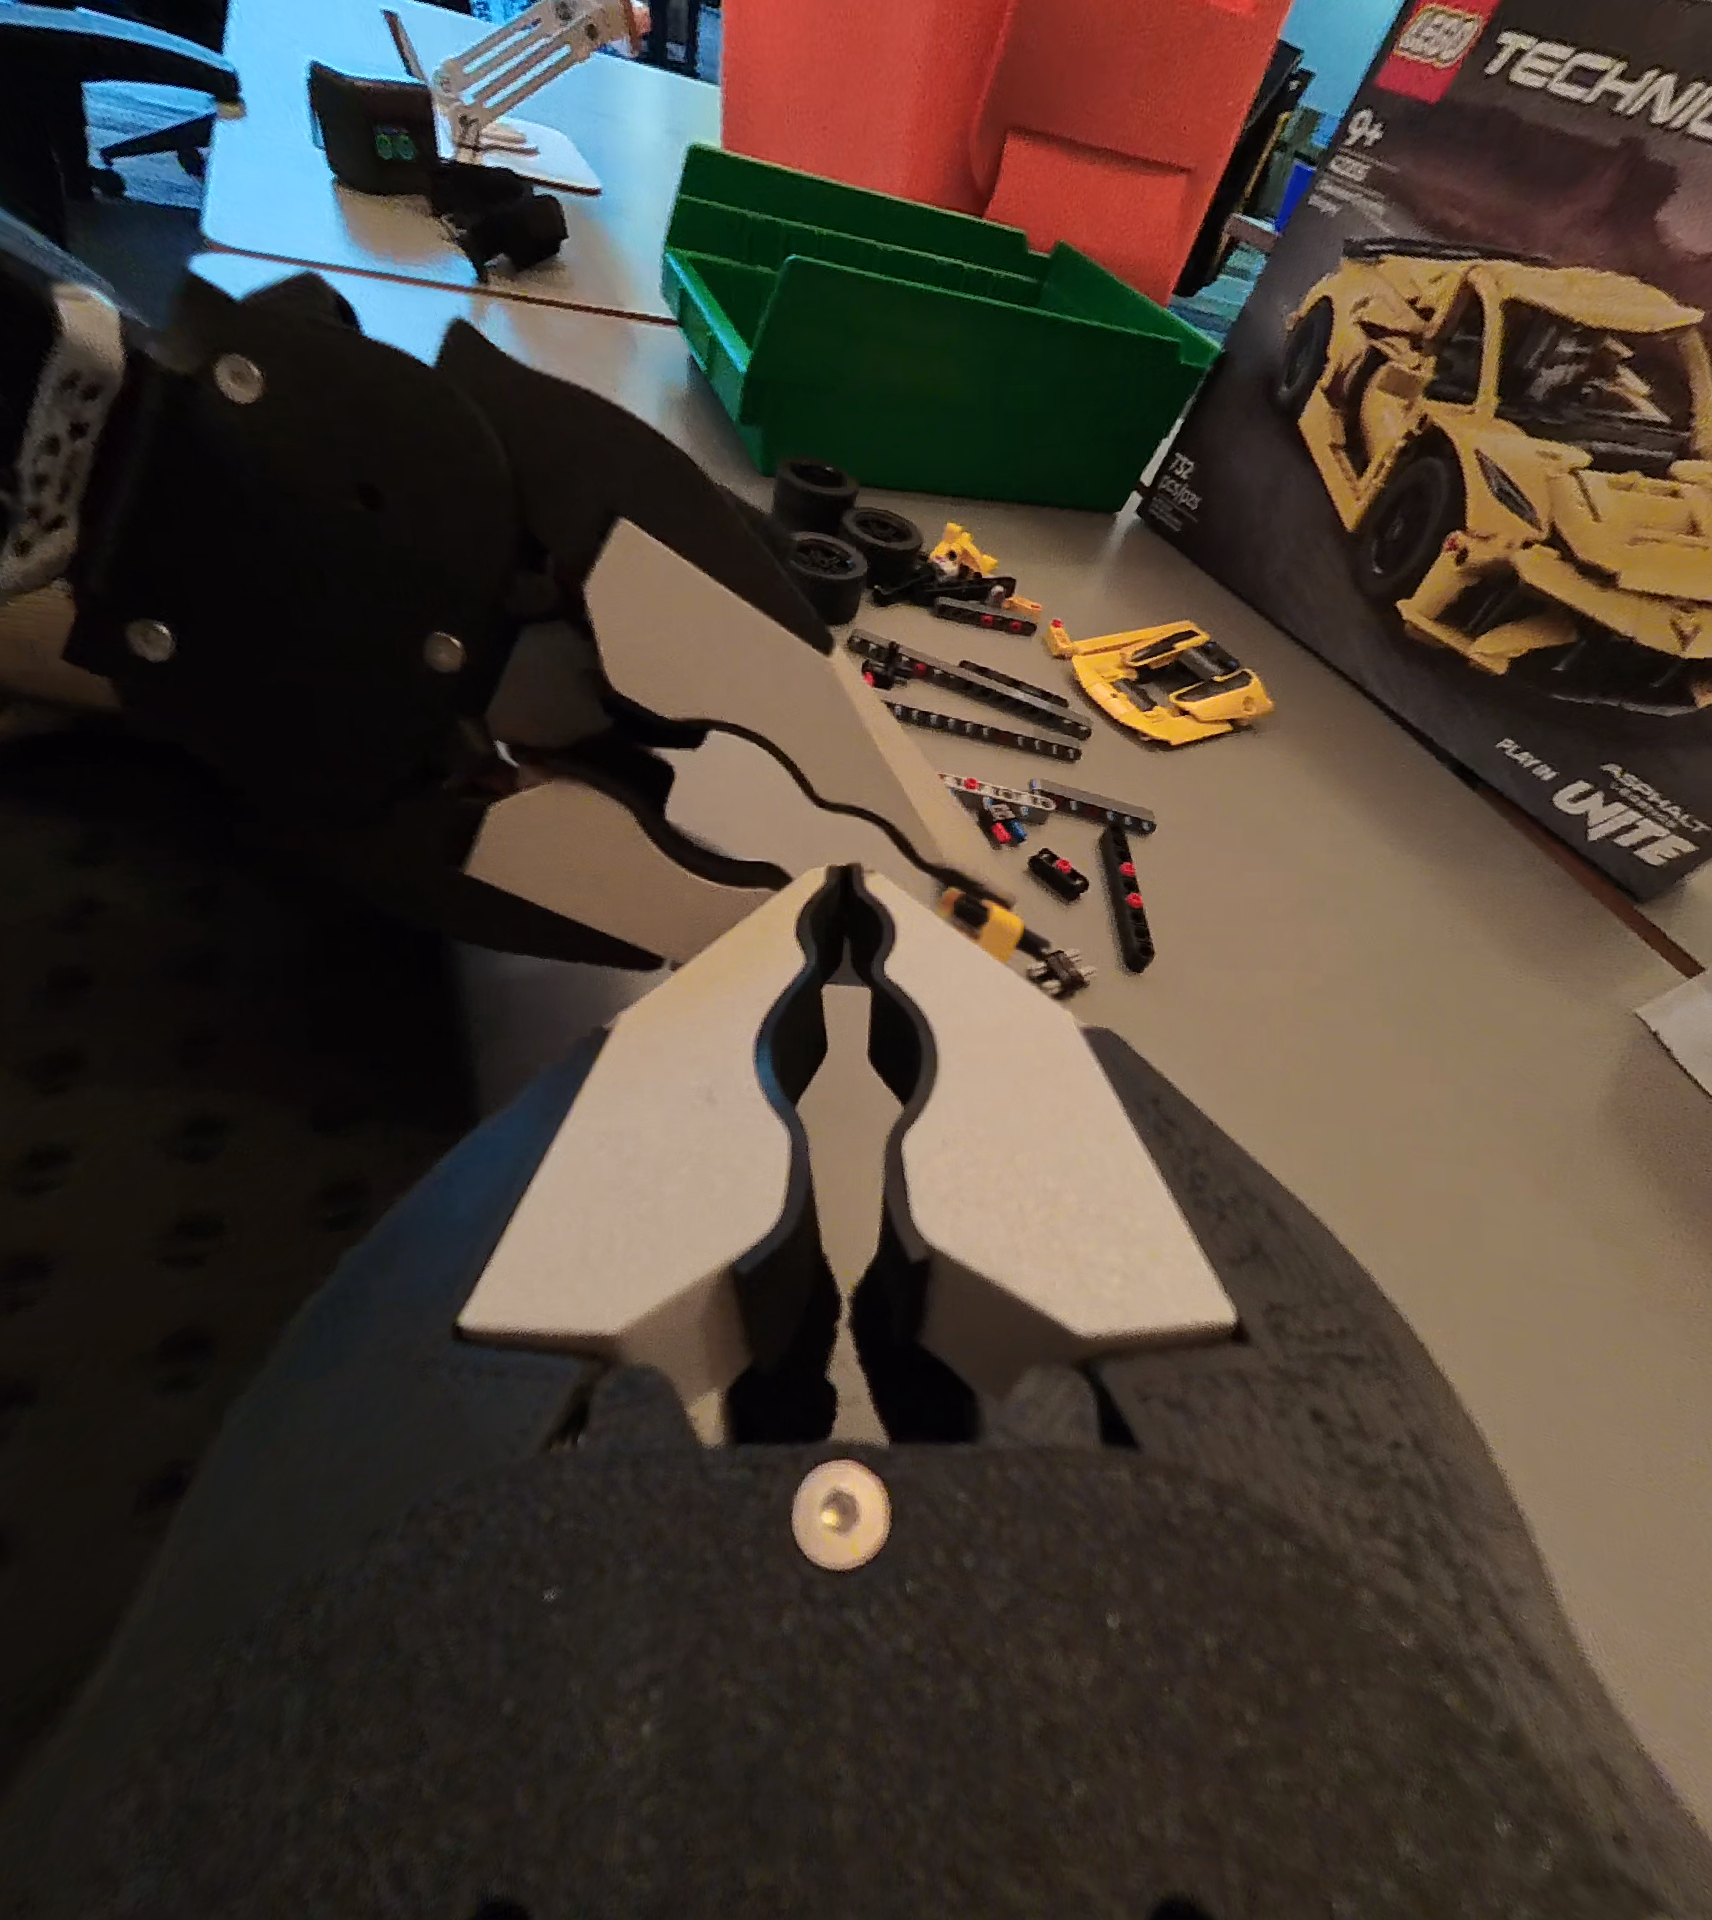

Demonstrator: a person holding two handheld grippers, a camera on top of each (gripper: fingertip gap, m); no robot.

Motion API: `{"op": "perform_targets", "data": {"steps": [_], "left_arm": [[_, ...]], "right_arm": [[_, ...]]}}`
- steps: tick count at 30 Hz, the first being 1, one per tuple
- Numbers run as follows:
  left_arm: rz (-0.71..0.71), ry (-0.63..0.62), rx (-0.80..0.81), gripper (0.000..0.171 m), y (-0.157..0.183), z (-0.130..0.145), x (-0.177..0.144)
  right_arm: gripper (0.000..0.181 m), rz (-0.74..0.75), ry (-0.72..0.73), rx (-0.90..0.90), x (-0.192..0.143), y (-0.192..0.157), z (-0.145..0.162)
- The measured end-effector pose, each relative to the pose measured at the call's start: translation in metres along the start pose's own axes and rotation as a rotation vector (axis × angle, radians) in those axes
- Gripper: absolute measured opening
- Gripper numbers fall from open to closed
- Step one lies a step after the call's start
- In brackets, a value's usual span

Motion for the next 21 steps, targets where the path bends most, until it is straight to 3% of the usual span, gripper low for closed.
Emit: {"op": "perform_targets", "data": {"steps": [4,8,10,14,18,21], "left_arm": [[-0.011,-0.016,0.006,0.014,-0.001,0.002,0.002],[-0.027,-0.024,-0.047,0.014,-0.009,0.008,0.001],[-0.020,-0.010,-0.093,0.014,-0.013,0.008,-0.001],[-0.007,0.002,-0.138,0.014,-0.015,0.009,-0.001],[-0.015,-0.006,-0.231,0.014,-0.025,0.015,-0.002],[-0.023,-0.014,-0.398,0.014,-0.043,0.029,-0.003]], "right_arm": [[0.000,0.010,0.017,-0.050,-0.001,-0.005,-0.004],[0.000,0.012,0.107,0.027,-0.014,0.003,-0.013],[0.000,0.027,0.191,0.118,-0.031,0.016,-0.019],[0.000,0.133,0.214,0.255,-0.083,0.066,-0.006],[0.000,0.190,0.098,0.390,-0.129,0.099,0.030],[0.000,0.074,-0.012,0.445,-0.116,0.080,0.043]]}}
Point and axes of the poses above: each gripper's, where its closed fingertips meet, x out along the fingers, z out of its underside, y = z × x across the jaws, the point moved 5 cm from there along -x, back along the fingers, and after that the axes turned 5 degrees about -x, right-handed, at the moved point
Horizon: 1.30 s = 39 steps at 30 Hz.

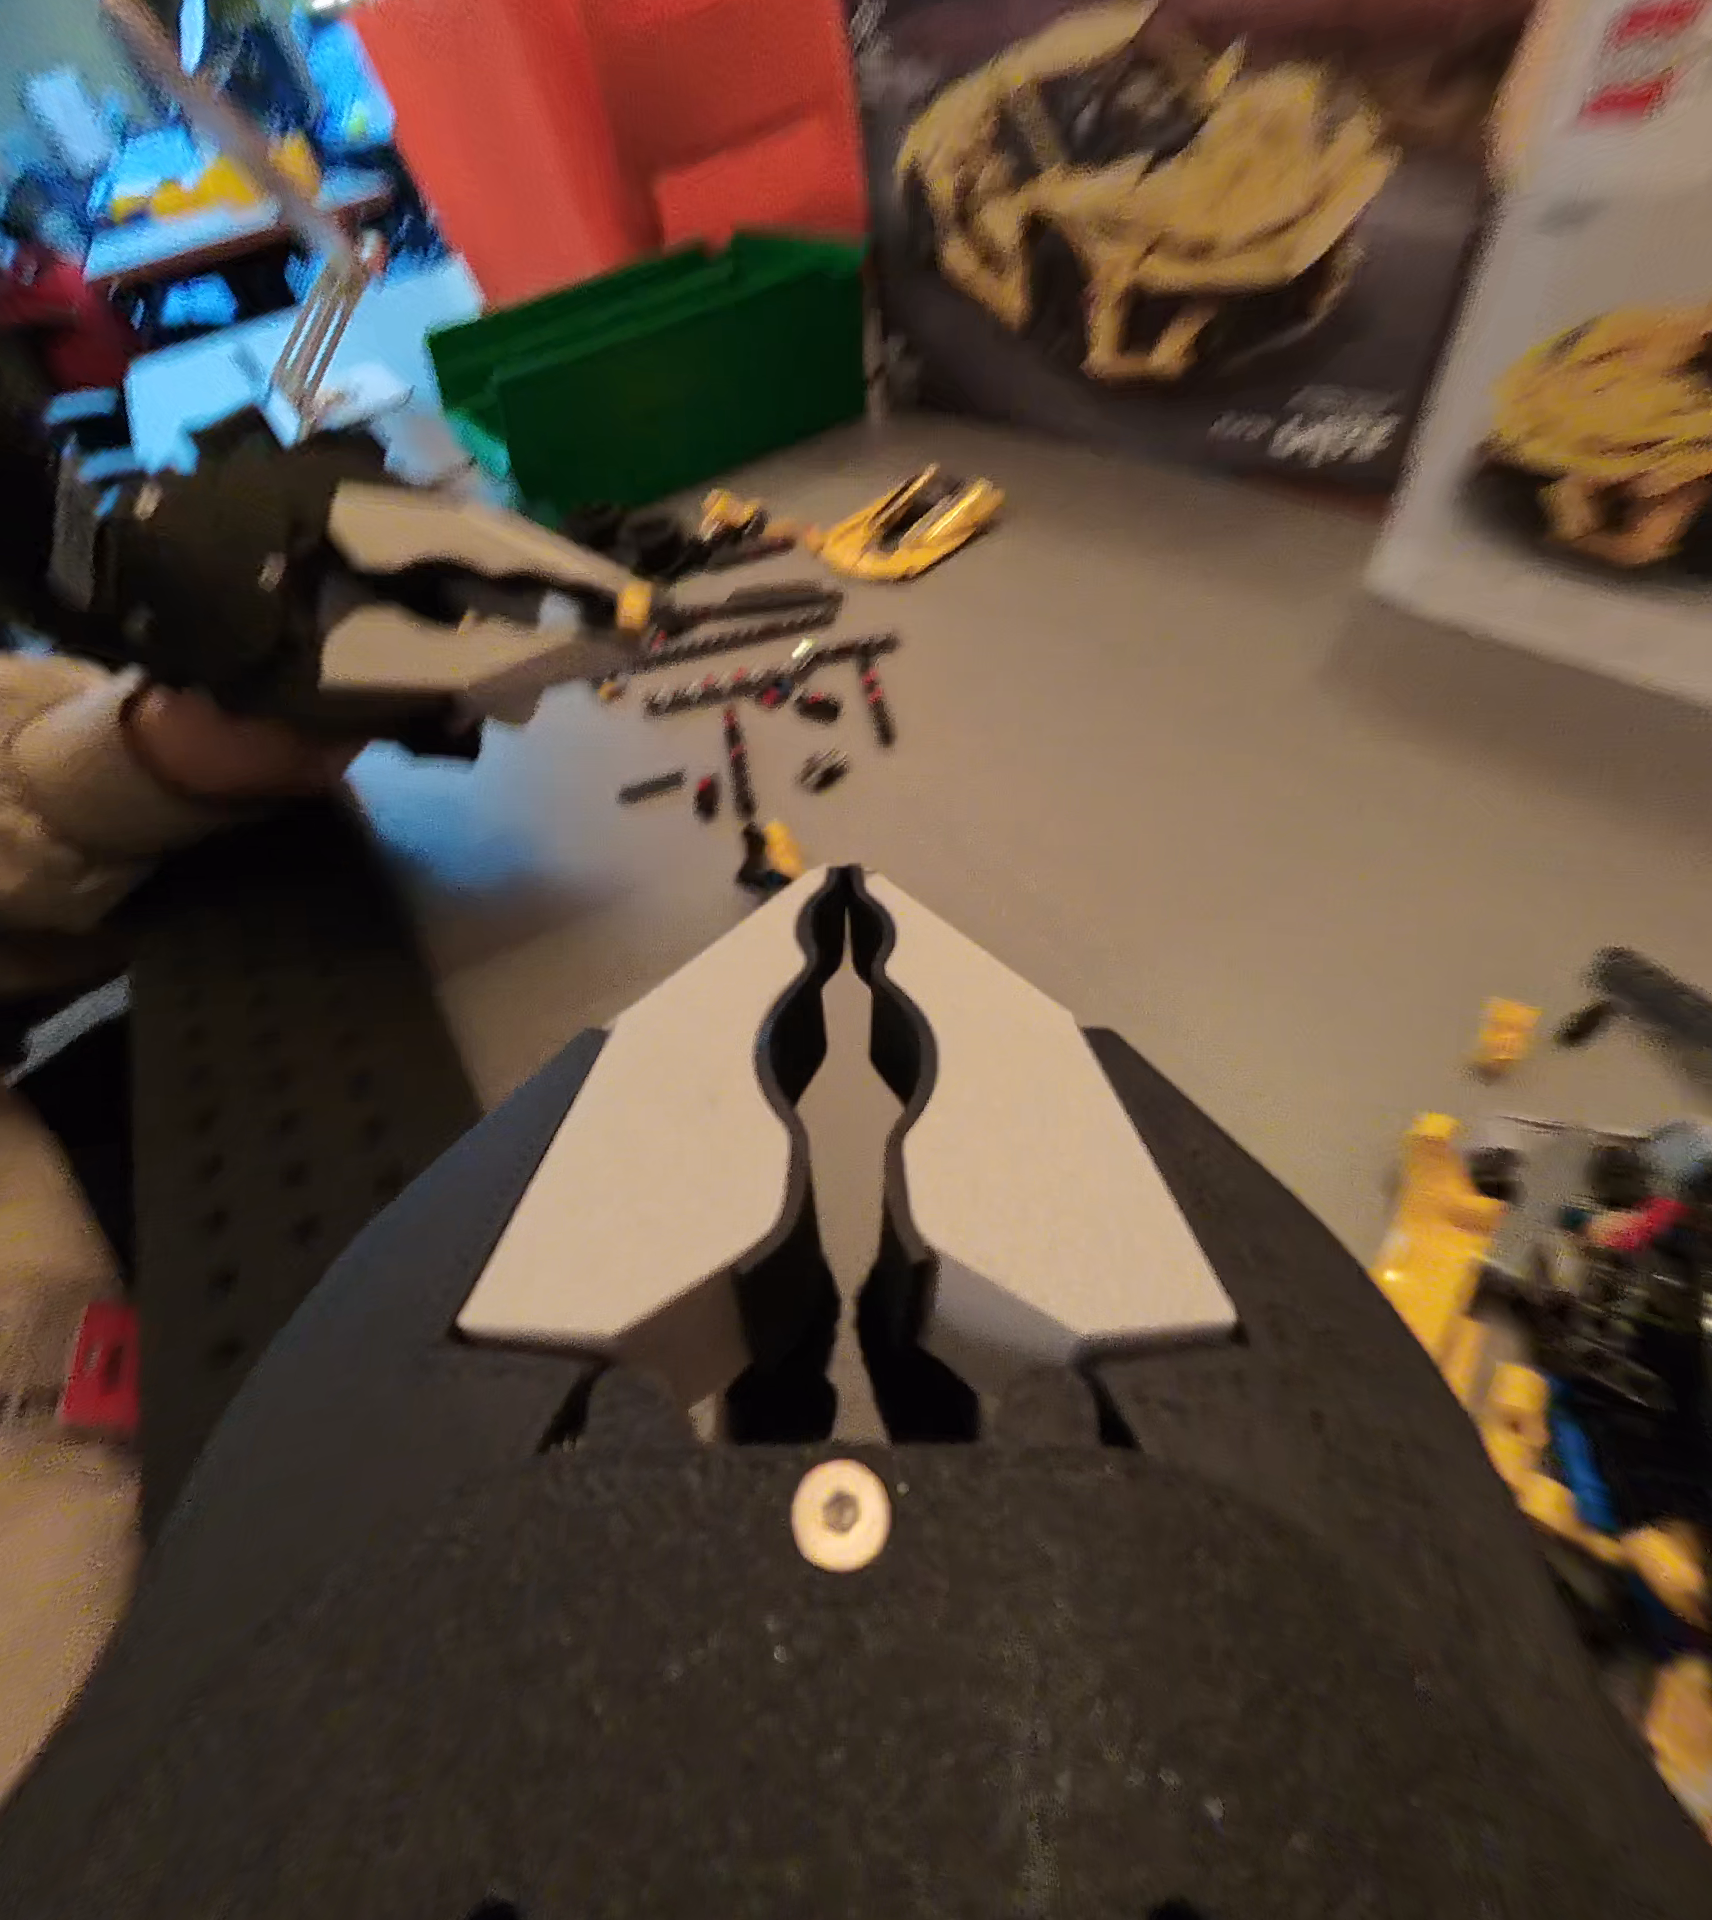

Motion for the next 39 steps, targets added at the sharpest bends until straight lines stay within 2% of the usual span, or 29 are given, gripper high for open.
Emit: {"op": "perform_targets", "data": {"steps": [2,4,6,8,11,13,15,18,20,24,27,30,33,39], "left_arm": [[-0.005,0.004,-0.107,0.014,-0.014,0.003,-0.001],[0.019,0.034,-0.192,0.014,-0.023,0.005,-0.004],[0.057,0.052,-0.271,0.014,-0.029,0.007,-0.005],[0.131,0.138,-0.423,0.014,-0.038,0.003,-0.012],[0.174,0.287,-0.658,0.014,-0.070,0.005,-0.028],[0.171,0.375,-0.806,0.014,-0.094,0.012,-0.039],[0.199,0.435,-0.920,0.014,-0.110,0.017,-0.047],[0.138,0.429,-0.949,0.014,-0.128,0.029,-0.053],[0.135,0.453,-0.966,0.014,-0.135,0.029,-0.059],[0.162,0.489,-0.964,0.014,-0.142,0.021,-0.071],[0.195,0.514,-0.945,0.014,-0.141,0.012,-0.077],[0.237,0.527,-0.951,0.014,-0.137,0.005,-0.075],[0.287,0.533,-0.964,0.014,-0.131,-0.003,-0.073],[0.339,0.532,-0.956,0.014,-0.116,-0.016,-0.075]], "right_arm": [[0.013,-0.032,-0.130,-0.072,0.022,-0.018,0.011],[0.016,-0.081,-0.238,-0.162,0.046,-0.038,0.019],[0.015,-0.129,-0.251,-0.196,0.068,-0.053,0.020],[0.015,-0.164,-0.265,-0.192,0.084,-0.058,0.021],[0.016,-0.192,-0.224,-0.117,0.096,-0.057,0.015],[0.026,-0.223,-0.207,-0.073,0.109,-0.065,0.009],[0.027,-0.234,-0.259,-0.159,0.130,-0.080,0.010],[0.033,-0.232,-0.299,-0.290,0.175,-0.105,0.002],[0.036,-0.199,-0.350,-0.331,0.207,-0.108,0.002],[0.040,-0.199,-0.506,-0.270,0.243,-0.106,0.012],[0.033,-0.184,-0.509,-0.250,0.253,-0.114,0.013],[0.028,-0.071,-0.558,-0.312,0.261,-0.114,0.018],[0.004,-0.032,-0.557,-0.301,0.263,-0.114,0.019],[0.004,-0.063,-0.534,-0.261,0.252,-0.109,0.016]]}}
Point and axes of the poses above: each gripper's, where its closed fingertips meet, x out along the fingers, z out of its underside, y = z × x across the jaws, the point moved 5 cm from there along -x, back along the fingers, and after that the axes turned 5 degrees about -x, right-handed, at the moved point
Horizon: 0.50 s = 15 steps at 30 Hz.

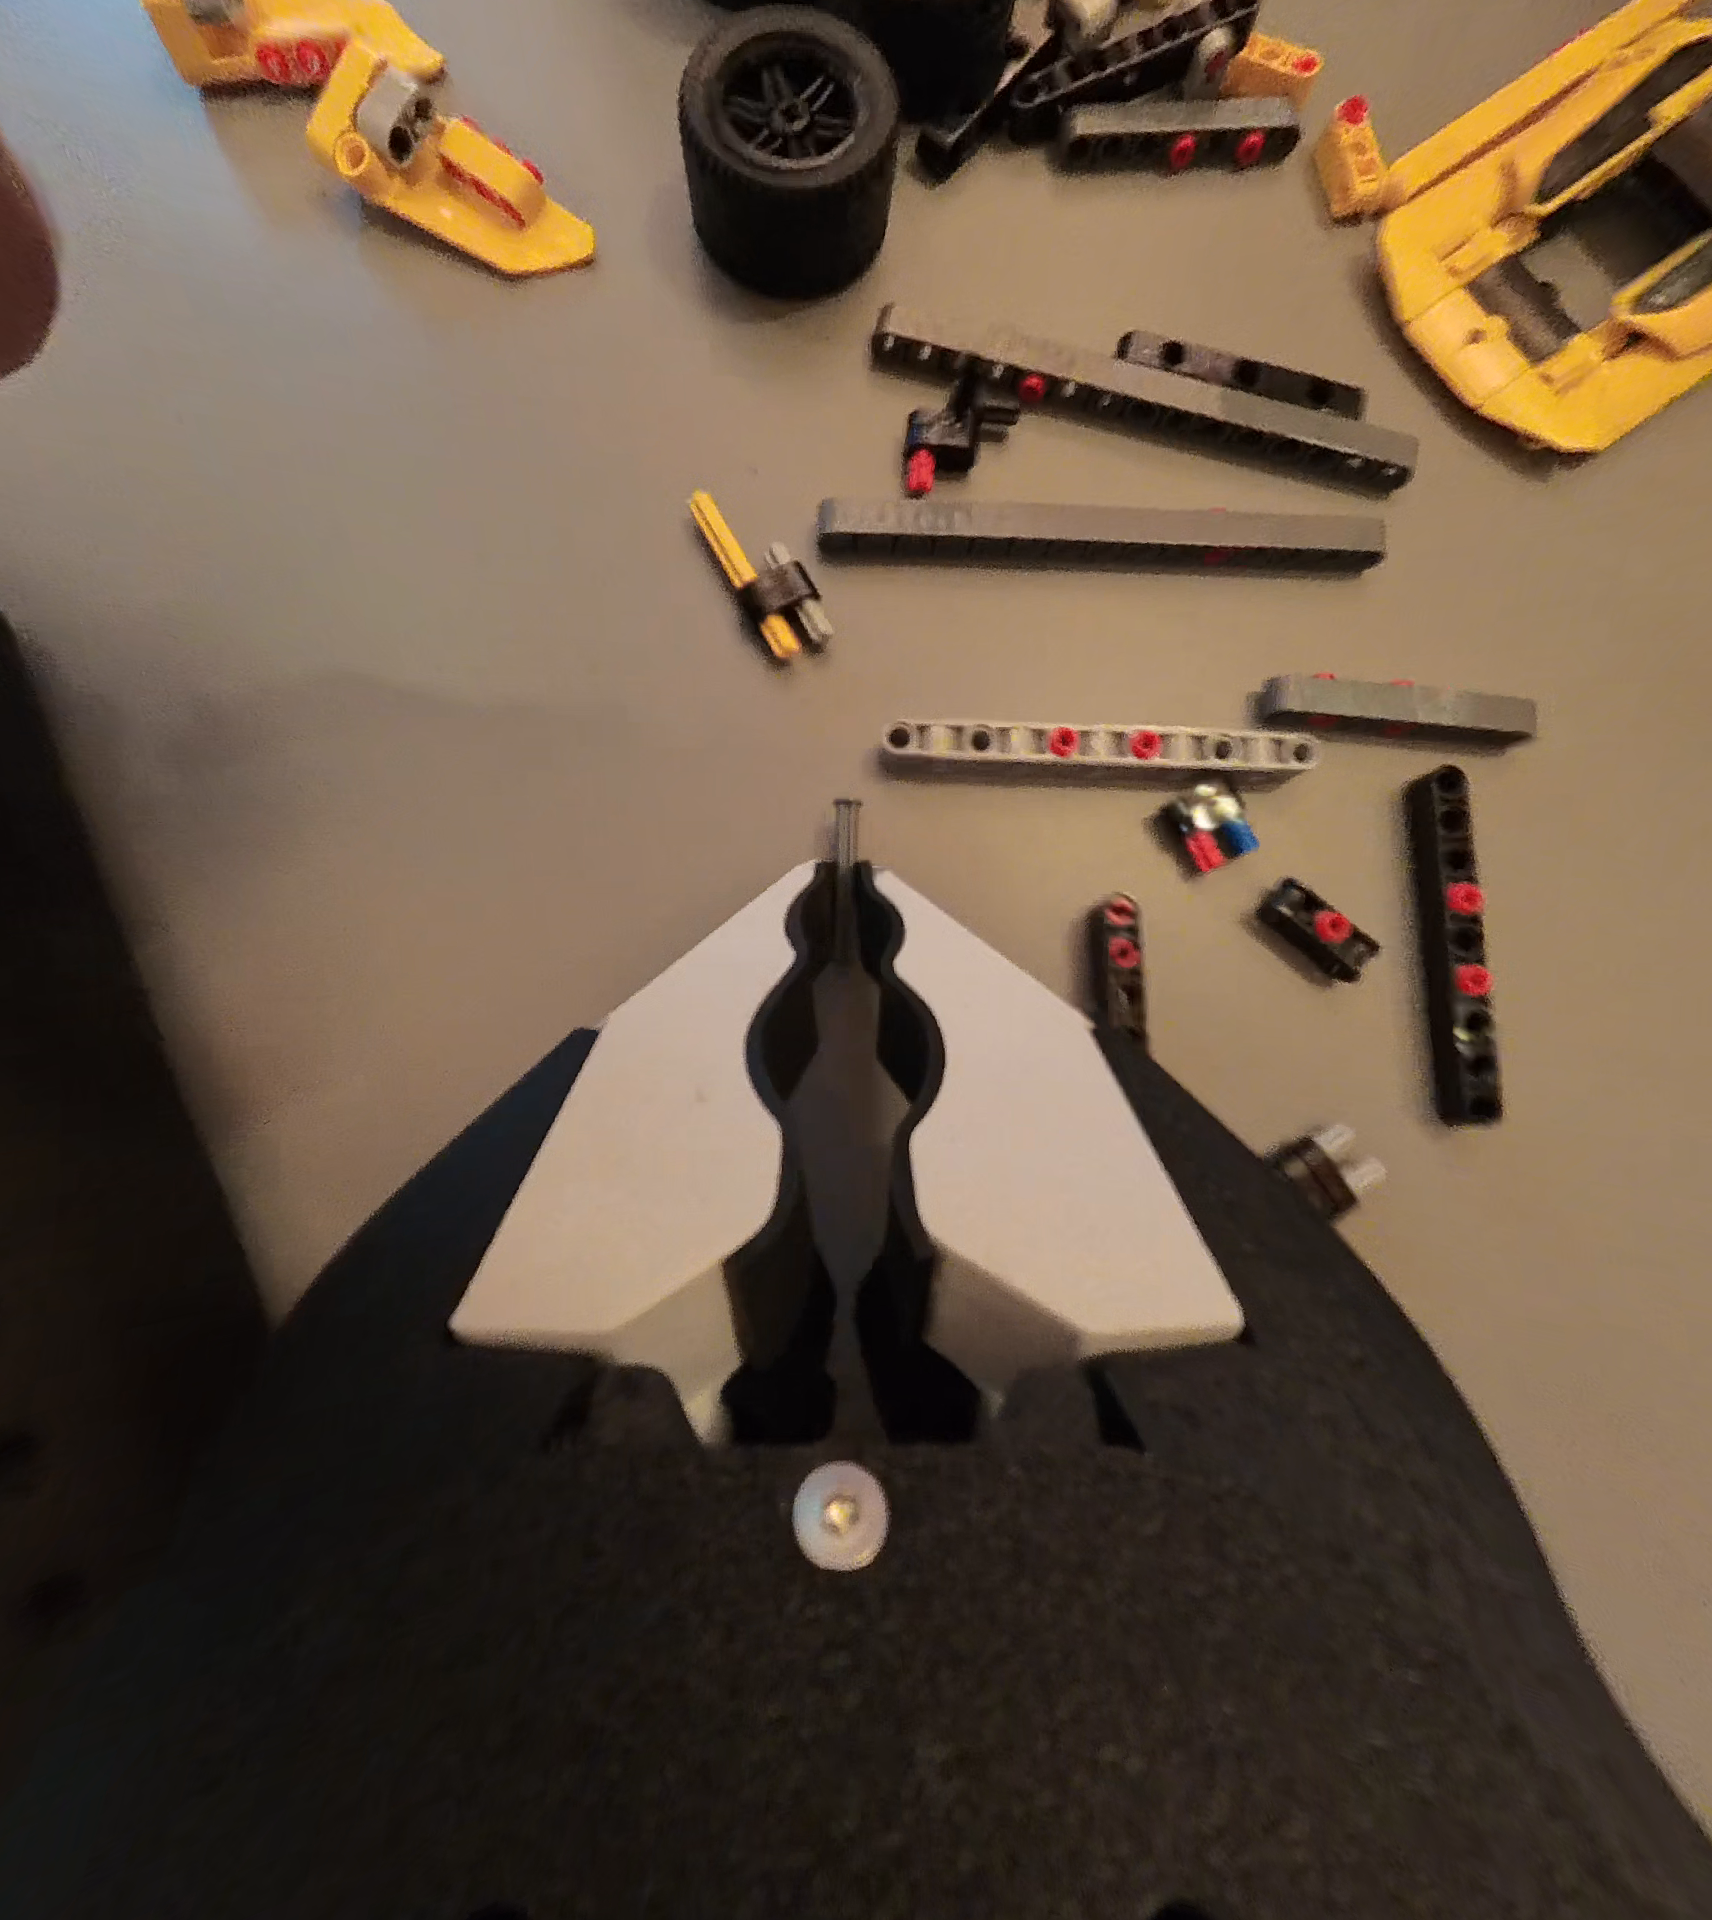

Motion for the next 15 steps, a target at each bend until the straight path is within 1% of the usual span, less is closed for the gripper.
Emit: {"op": "perform_targets", "data": {"steps": [3,6,8,9,11,13,15], "left_arm": [[0.012,-0.039,-0.001,0.014,0.010,0.003,0.006],[0.004,-0.081,-0.025,0.014,0.018,0.007,0.018],[0.012,-0.119,-0.104,0.014,0.025,0.010,0.036],[0.028,-0.150,-0.147,0.013,0.030,0.013,0.048],[0.057,-0.256,-0.175,0.013,0.042,0.023,0.077],[0.061,-0.386,-0.103,0.014,0.050,0.040,0.106],[0.054,-0.460,-0.034,0.014,0.053,0.056,0.133]], "right_arm": [[0.003,0.058,0.095,0.054,-0.041,0.021,0.010],[0.003,0.207,0.138,0.140,-0.104,0.069,0.045],[0.003,0.323,0.159,0.229,-0.153,0.112,0.080],[0.004,0.381,0.144,0.276,-0.177,0.134,0.103],[0.004,0.503,0.108,0.366,-0.220,0.174,0.152],[0.004,0.580,0.049,0.452,-0.252,0.201,0.198],[0.004,0.624,0.001,0.498,-0.271,0.216,0.234]]}}
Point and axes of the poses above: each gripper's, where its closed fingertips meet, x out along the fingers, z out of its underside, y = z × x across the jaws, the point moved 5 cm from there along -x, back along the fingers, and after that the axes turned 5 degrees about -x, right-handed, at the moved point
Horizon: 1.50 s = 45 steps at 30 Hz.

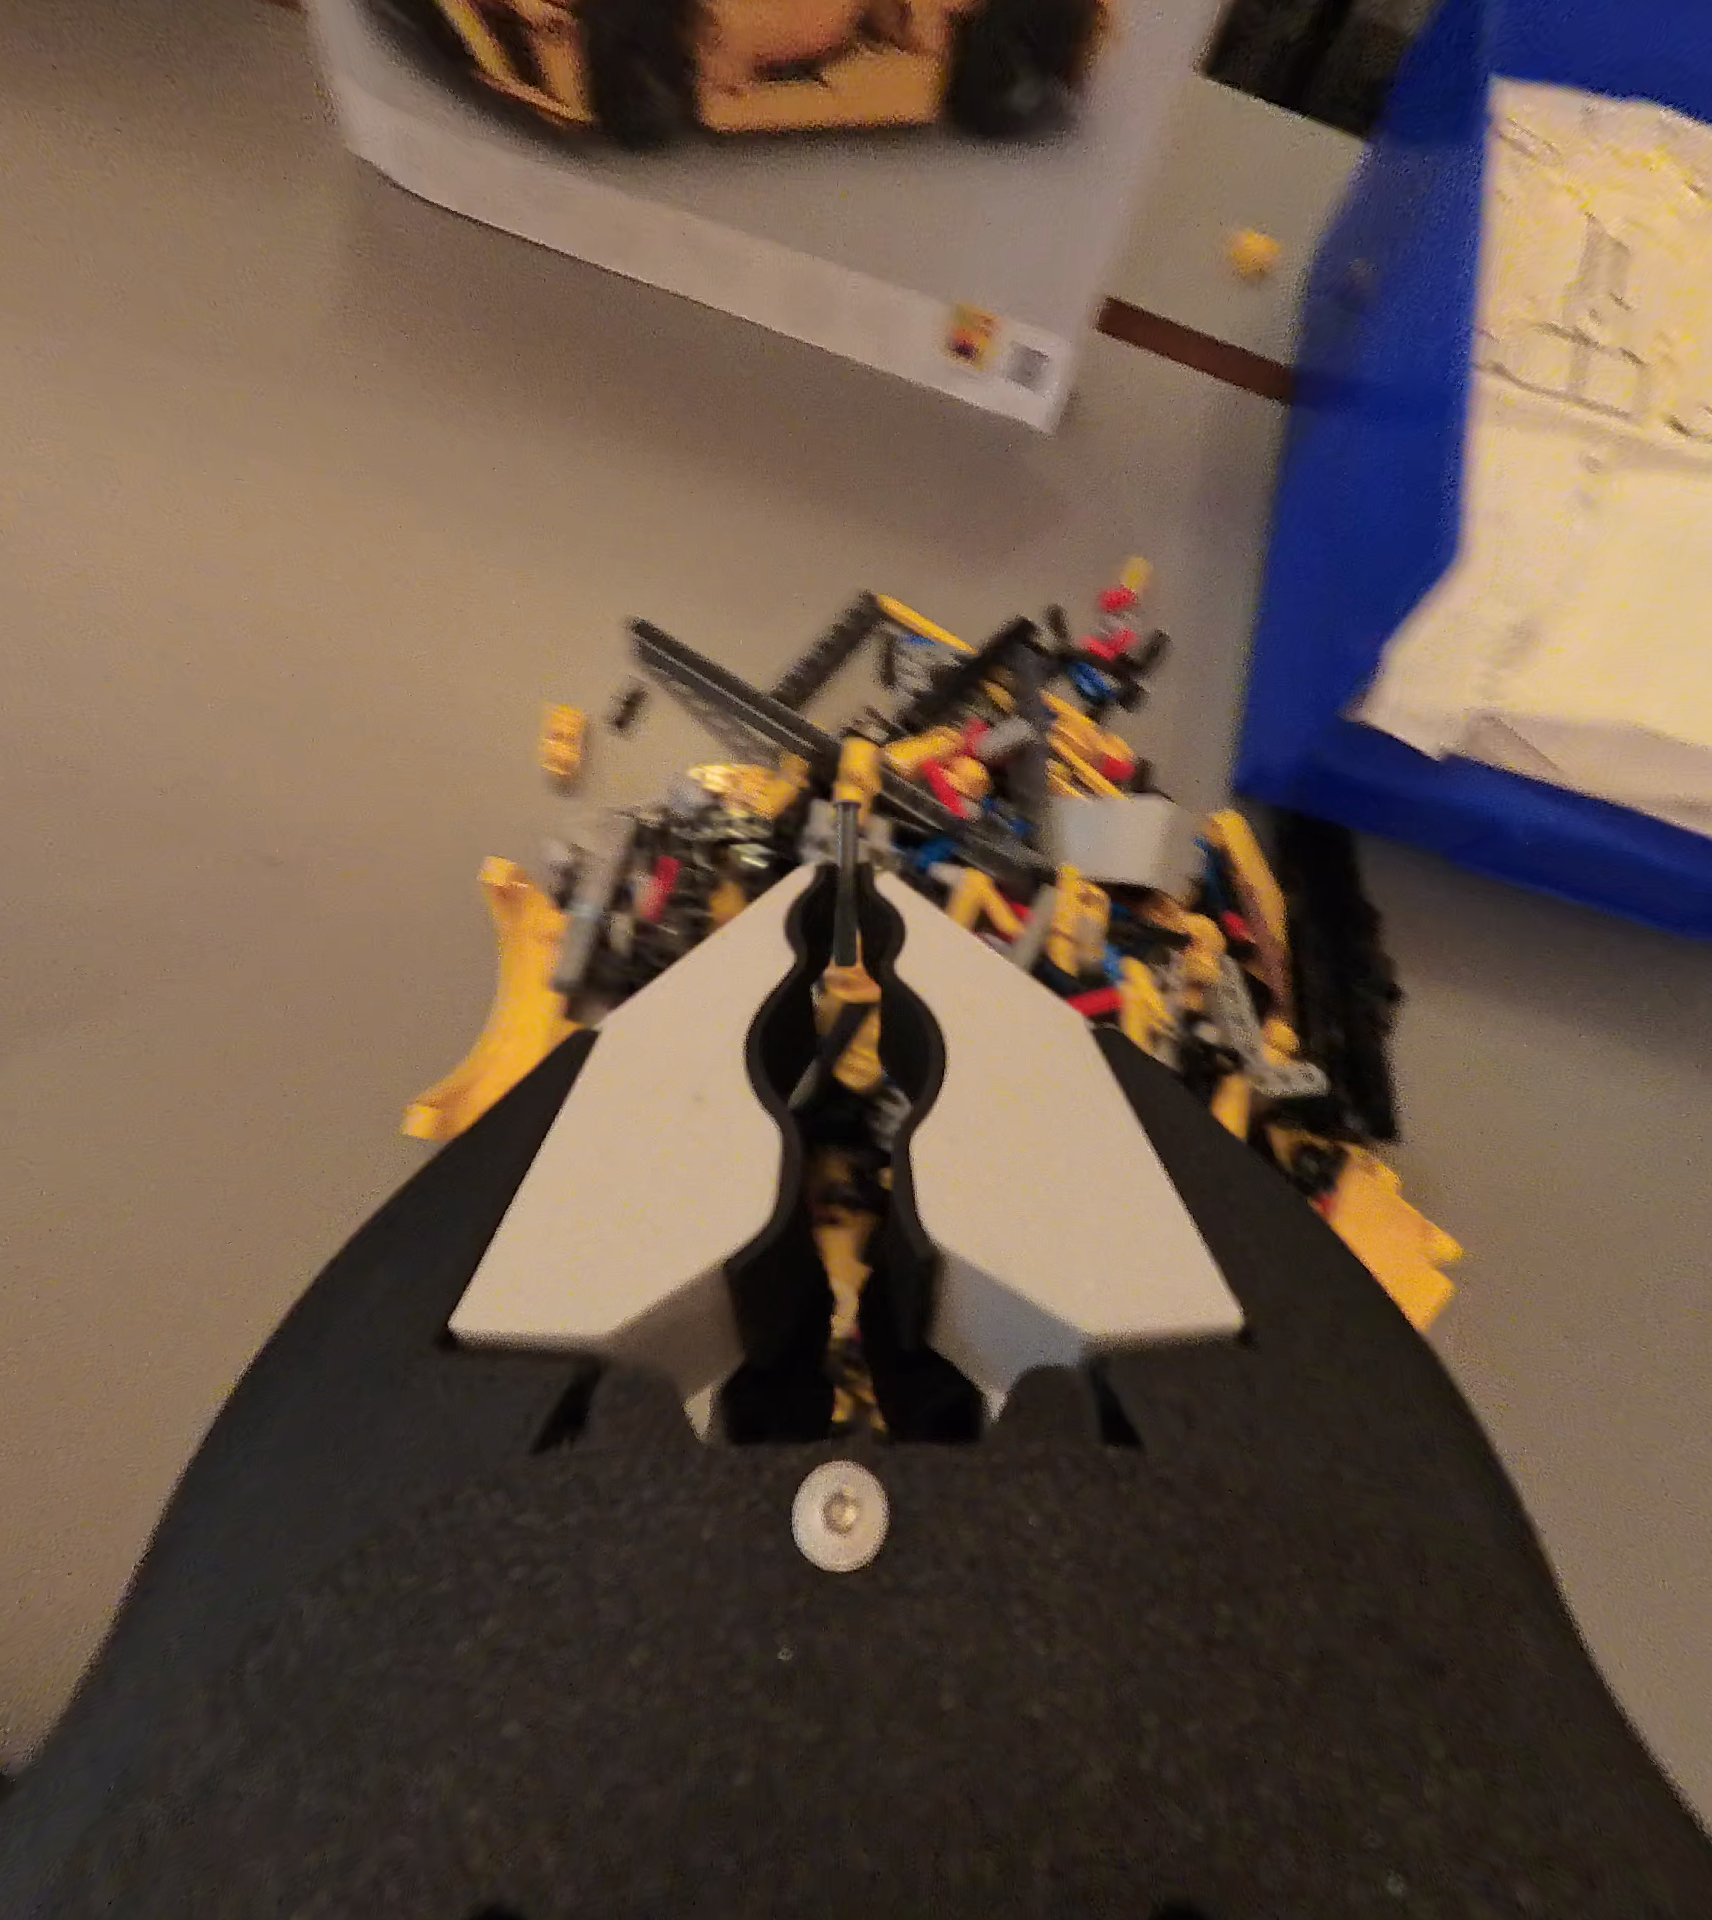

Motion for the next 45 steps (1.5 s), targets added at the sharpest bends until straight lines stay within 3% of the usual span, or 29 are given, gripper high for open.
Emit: {"op": "perform_targets", "data": {"steps": [4,6,10,13,16,18,21,24,26,28,31,35,38,42,45], "left_arm": [[0.144,-0.145,-0.161,0.014,0.024,0.012,0.029],[0.215,-0.219,-0.225,0.014,0.039,0.027,0.020],[0.191,-0.309,-0.205,0.014,0.051,0.058,-0.022],[0.148,-0.283,-0.161,0.014,0.055,0.053,-0.051],[0.053,-0.184,0.042,0.014,0.048,0.017,-0.054],[-0.061,-0.101,0.213,0.014,0.030,-0.013,-0.041],[-0.222,0.049,0.453,0.014,-0.008,-0.043,-0.008],[-0.187,0.209,0.541,0.014,-0.030,-0.031,0.021],[-0.177,0.274,0.467,0.014,-0.044,-0.013,0.029],[-0.286,0.296,0.459,0.014,-0.062,0.000,0.027],[-0.418,0.220,0.672,0.014,-0.067,0.007,0.022],[-0.508,0.106,0.959,0.014,-0.071,0.017,0.030],[-0.543,0.086,1.093,0.014,-0.071,0.020,0.033],[-0.540,0.070,1.140,0.014,-0.064,0.024,0.035],[-0.545,0.069,1.188,0.014,-0.060,0.026,0.037]], "right_arm": [[0.004,0.009,-0.002,0.088,-0.004,0.035,0.028],[0.004,-0.017,-0.015,0.119,-0.003,0.039,0.040],[0.004,-0.035,-0.031,0.111,0.002,0.042,0.052],[0.010,-0.030,-0.004,0.092,-0.001,0.044,0.042],[0.016,-0.033,0.105,0.056,-0.016,0.040,-0.006],[0.023,-0.104,0.198,0.033,-0.024,0.020,-0.054],[0.025,-0.286,0.329,-0.022,-0.023,-0.037,-0.124],[0.033,-0.577,0.448,-0.090,-0.002,-0.115,-0.162],[0.034,-0.721,0.516,-0.039,0.017,-0.155,-0.166],[0.036,-0.810,0.609,0.036,0.029,-0.184,-0.161],[0.034,-0.793,0.763,0.079,0.040,-0.203,-0.147],[0.034,-0.820,0.737,-0.094,0.030,-0.227,-0.140],[0.038,-0.795,0.727,-0.134,0.032,-0.233,-0.132],[0.034,-0.829,0.731,-0.038,0.031,-0.223,-0.138],[0.034,-0.780,0.729,-0.082,0.034,-0.220,-0.136]]}}
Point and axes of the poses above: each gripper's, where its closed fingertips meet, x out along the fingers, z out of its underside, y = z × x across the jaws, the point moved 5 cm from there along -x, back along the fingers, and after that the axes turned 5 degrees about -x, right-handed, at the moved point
